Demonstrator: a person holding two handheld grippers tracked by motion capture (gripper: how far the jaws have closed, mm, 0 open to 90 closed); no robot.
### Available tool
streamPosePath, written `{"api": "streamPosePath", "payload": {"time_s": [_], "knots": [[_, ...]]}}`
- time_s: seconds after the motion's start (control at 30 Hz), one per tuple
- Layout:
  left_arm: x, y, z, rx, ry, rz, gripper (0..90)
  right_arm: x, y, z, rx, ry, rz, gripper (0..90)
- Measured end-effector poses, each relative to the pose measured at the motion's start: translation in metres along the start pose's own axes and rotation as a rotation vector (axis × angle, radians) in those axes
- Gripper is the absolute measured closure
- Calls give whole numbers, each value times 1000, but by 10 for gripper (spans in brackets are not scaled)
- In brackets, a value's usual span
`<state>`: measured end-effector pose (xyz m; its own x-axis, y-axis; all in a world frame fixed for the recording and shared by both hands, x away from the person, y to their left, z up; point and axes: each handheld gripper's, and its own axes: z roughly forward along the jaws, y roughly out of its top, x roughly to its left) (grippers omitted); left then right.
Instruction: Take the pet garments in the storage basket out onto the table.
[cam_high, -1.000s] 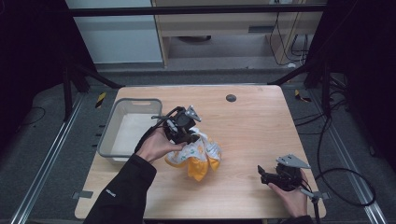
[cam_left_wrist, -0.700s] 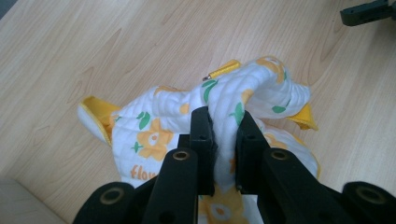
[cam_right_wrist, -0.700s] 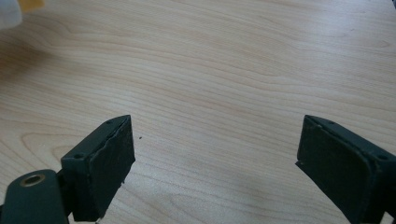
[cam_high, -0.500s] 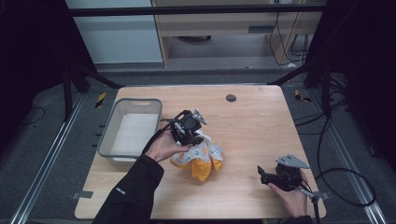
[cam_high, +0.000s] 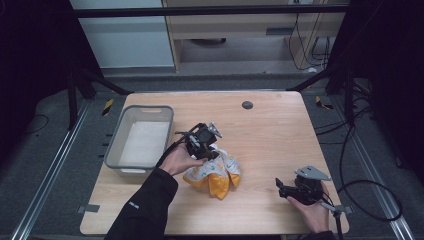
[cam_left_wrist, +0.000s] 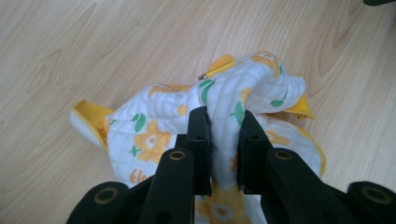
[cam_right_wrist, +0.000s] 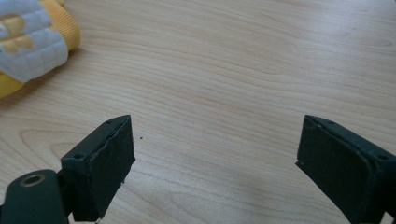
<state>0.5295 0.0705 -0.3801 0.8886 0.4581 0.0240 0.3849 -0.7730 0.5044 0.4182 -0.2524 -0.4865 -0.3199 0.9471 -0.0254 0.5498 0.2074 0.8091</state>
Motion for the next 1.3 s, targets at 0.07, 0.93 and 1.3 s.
{"api": "streamPosePath", "payload": {"time_s": [0.07, 0.93, 1.3], "knots": [[0, 0, 3, 12, 0, -1, 752, 0, 0, 0, 0, 0, -2, 110], [3, -20, -11, -76, 46, -33, 355, 0, 0, 0, 2, -1, -1, 109], [-3, -49, -37, -194, 105, -77, 255, 1, 0, 0, 3, -2, 3, 106]]}}
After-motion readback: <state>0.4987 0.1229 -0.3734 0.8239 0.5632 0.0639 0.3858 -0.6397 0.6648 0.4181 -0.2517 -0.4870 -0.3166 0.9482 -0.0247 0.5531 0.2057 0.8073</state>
